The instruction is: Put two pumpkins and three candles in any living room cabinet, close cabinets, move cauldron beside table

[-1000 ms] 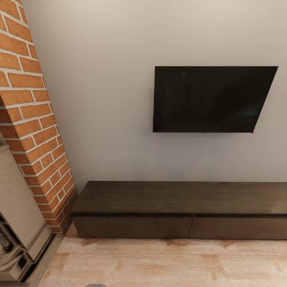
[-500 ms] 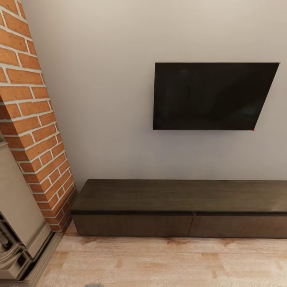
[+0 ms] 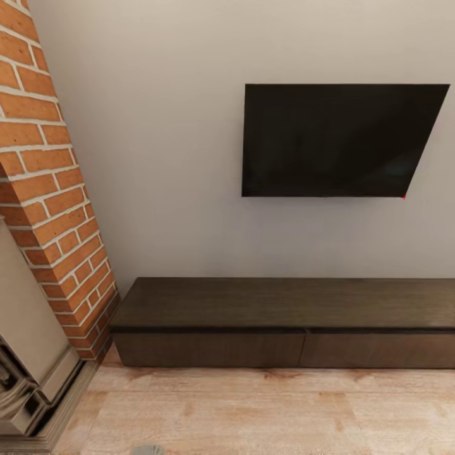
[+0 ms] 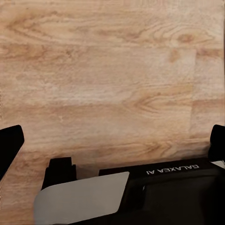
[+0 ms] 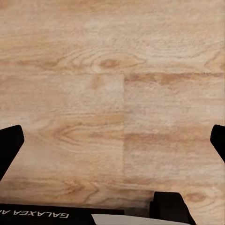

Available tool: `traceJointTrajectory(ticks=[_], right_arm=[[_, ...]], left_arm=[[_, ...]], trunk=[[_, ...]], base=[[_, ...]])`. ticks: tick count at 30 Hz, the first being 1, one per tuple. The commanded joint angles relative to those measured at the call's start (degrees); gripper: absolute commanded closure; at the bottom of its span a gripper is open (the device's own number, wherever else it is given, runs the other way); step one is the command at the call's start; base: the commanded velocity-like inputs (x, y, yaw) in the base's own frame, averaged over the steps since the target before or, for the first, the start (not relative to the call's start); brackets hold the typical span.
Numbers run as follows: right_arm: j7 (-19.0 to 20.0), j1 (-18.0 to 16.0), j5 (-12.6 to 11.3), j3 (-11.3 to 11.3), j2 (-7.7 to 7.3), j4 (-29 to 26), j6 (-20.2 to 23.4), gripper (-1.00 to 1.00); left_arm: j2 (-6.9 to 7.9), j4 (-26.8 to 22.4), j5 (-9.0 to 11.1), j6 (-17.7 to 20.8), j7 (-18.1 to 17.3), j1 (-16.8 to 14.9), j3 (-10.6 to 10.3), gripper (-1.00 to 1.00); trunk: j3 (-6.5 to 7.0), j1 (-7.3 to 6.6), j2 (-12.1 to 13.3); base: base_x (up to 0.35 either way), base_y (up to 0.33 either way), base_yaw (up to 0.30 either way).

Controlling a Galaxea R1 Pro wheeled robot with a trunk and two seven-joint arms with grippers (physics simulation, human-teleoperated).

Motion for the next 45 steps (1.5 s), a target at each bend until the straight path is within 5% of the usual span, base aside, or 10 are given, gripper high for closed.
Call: traceJointTrajectory(ticks=[1,11,14,20,24,26,30,36,39,45], right_arm=[[0.0,0.0,0.0,0.0,0.0,-0.1,0.2,-1.0],[0.3,0.0,-0.1,-0.2,-0.48,-0.1,-2.9,-1.0],[0.7,0.0,0.0,-0.2,-0.52,-0.1,-3.7,-1.0],[6.2,0.0,-0.1,-0.3,-0.54,-0.1,-4.5,-1.0],[11.2,0.0,-0.9,-0.3,-0.54,-0.3,-4.6,-1.0],[14.6,0.0,-2.9,-0.3,-0.56,-0.6,-4.4,-1.0],[22.9,0.0,-10.9,-0.4,-2.1,-5.3,-1.2,-1.0],[27.0,0.0,-30.1,-0.6,-7.12,-15.1,7.2,-1.0],[26.9,0.0,-36.2,-1.2,-8.05,-17.0,7.9,-1.0],[27.4,0.0,-42.0,-8.2,-8.51,-17.9,8.1,-1.0]], left_arm=[[0.09,-0.6,0.4,0.4,-0.1,0.0,0.0,-1.0],[1.27,-9.6,0.7,1.7,-2.0,0.1,0.2,-1.0],[1.85,-14.6,0.8,4.4,-4.1,0.1,0.2,-1.0],[3.24,-28.0,0.7,17.9,-12.7,0.0,0.1,-1.0],[3.55,-32.6,0.7,20.3,-18.6,0.0,0.0,-1.0],[3.61,-33.7,0.7,20.8,-22.1,-0.2,-0.1,-1.0],[4.19,-35.1,0.7,21.2,-31.6,-2.3,-0.2,-1.0],[9.36,-35.4,0.9,21.3,-44.5,-5.3,0.0,-1.0],[10.88,-35.4,0.8,21.3,-49.0,-5.6,0.1,-1.0],[11.47,-35.2,0.9,21.2,-52.2,-5.8,1.1,-1.0]], trunk=[[-0.34,0.22,-0.4],[-2.62,2.42,-4.5],[-3.17,3.08,-5.7],[-4.26,4.39,-8.1],[-4.98,5.27,-9.7],[-5.33,5.71,-10.5],[-6.05,6.59,-12.1],[-6.05,6.59,-12.1],[-6.05,6.59,-12.1],[-6.05,6.59,-12.1]], base=[[0.0,0.0,-0.007],[0.0,0.0,-0.001],[0.0,0.0,0.0],[0.0,0.0,0.0],[0.0,0.0,0.0],[0.0,0.0,0.0],[0.0,0.0,0.0],[0.0,0.0,0.0],[0.0,0.0,0.0],[0.0,0.0,0.0]])
